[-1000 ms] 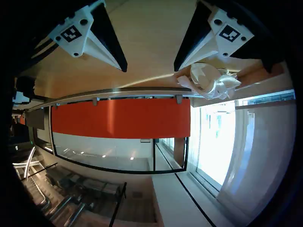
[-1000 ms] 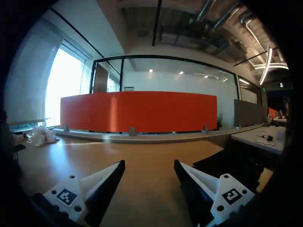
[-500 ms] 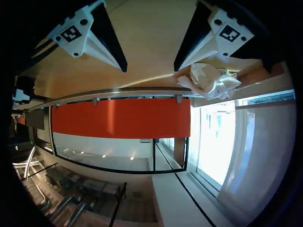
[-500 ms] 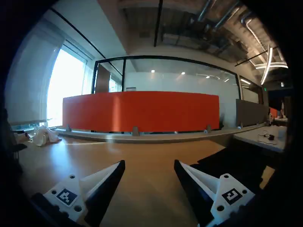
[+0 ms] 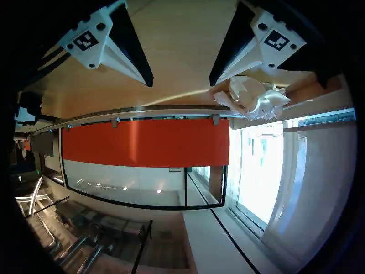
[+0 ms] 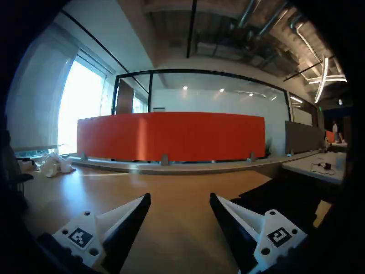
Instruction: Fold towel
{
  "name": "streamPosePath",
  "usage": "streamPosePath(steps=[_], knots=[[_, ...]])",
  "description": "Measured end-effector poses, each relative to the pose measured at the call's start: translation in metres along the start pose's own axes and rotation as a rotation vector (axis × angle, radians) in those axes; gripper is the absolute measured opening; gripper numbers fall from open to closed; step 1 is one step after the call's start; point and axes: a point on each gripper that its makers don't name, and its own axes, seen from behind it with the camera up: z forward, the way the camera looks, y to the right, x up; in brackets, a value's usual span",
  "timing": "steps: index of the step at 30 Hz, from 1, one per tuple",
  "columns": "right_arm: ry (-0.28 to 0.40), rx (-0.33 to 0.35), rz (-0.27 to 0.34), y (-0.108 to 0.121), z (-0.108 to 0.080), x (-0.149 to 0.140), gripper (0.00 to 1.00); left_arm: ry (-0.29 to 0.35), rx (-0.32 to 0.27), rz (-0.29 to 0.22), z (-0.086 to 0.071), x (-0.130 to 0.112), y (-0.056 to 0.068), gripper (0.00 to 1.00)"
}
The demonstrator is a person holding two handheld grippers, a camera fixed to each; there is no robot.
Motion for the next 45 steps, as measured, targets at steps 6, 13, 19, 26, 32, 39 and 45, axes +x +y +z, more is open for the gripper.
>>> streamPosePath(steps=[6, 13, 19, 26, 32, 39, 45], knots=[[0.000, 0.003, 0.000, -0.0001, -0.0002, -0.0008, 1.00, 0.000, 0.000, 0.000, -0.0001, 0.0001, 0.0003, 0.91], [0.000, 0.003, 0.000, 0.0004, -0.0002, -0.0003, 1.00, 0.000, 0.000, 0.000, 0.0000, 0.0003, 0.0005, 0.91], [0.000, 0.003, 0.000, 0.0000, -0.0002, -0.0005, 1.00, 0.000, 0.000, 0.000, -0.0004, 0.0008, 0.0003, 0.91], [0.000, 0.003, 0.000, -0.0002, -0.0001, -0.0008, 1.00, -0.001, 0.000, 0.000, -0.0004, 0.0016, 0.0000, 0.91], [0.000, 0.003, 0.000, -0.0003, -0.0005, -0.0006, 1.00, -0.001, 0.000, 0.000, -0.0007, 0.0032, -0.0001, 0.91], [0.000, 0.003, 0.000, 0.0002, -0.0004, -0.0004, 1.00, -0.002, -0.001, 0.000, -0.0012, 0.0049, -0.0005, 0.91], [0.000, 0.003, 0.000, 0.0001, -0.0001, -0.0005, 1.00, -0.002, -0.001, 0.000, -0.0016, 0.0061, -0.0013, 0.91]])
